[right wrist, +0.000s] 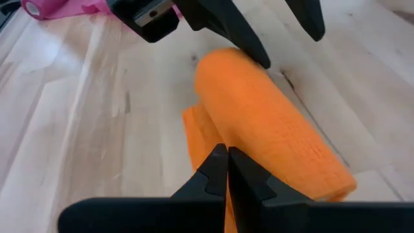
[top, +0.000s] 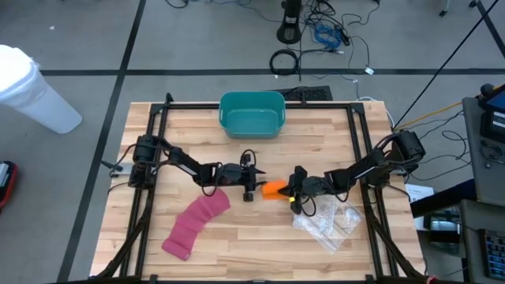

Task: Roll bandage
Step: Roll the orange bandage, then put the orange bandage into the transparent zip bag

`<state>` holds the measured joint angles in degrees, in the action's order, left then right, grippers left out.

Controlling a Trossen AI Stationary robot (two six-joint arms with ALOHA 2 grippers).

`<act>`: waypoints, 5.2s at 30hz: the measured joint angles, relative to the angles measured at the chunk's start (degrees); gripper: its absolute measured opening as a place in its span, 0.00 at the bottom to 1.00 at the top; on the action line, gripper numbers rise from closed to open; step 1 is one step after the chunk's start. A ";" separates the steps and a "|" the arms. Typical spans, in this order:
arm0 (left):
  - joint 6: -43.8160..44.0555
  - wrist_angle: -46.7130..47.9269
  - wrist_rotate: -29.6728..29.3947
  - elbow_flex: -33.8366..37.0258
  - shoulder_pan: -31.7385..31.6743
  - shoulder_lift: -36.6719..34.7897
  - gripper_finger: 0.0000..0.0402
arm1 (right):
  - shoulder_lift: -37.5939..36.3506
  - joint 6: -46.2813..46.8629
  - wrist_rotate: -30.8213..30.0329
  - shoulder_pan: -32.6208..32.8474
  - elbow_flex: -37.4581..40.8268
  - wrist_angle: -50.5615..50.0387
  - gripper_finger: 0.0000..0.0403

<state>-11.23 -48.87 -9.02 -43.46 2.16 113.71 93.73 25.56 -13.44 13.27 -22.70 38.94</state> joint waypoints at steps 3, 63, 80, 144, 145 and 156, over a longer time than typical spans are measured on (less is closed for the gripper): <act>-0.48 0.05 -0.01 0.00 0.68 0.00 0.41 | 0.00 0.99 -0.04 0.92 0.00 0.04 0.00; -2.61 1.95 3.20 -3.98 3.01 0.00 0.41 | -1.22 4.22 -2.58 9.99 -8.98 -17.80 0.00; -2.55 1.87 3.35 -3.98 3.01 0.00 0.41 | -5.50 1.20 -4.24 11.95 -9.03 -16.50 0.00; 4.71 27.39 5.56 -15.23 0.96 -14.36 0.41 | -26.66 65.47 10.33 23.76 -10.12 -81.16 0.52; 4.67 27.41 5.56 -15.23 0.96 -14.36 0.41 | -26.32 66.02 10.29 24.21 -10.12 -80.45 0.52; 4.53 27.39 5.56 -15.23 0.96 -14.36 0.41 | -19.78 68.24 10.48 25.53 -10.05 -77.49 0.52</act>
<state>-6.70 -21.47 -3.46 -58.70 3.11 99.35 73.96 93.80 -2.96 38.80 -32.75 -38.55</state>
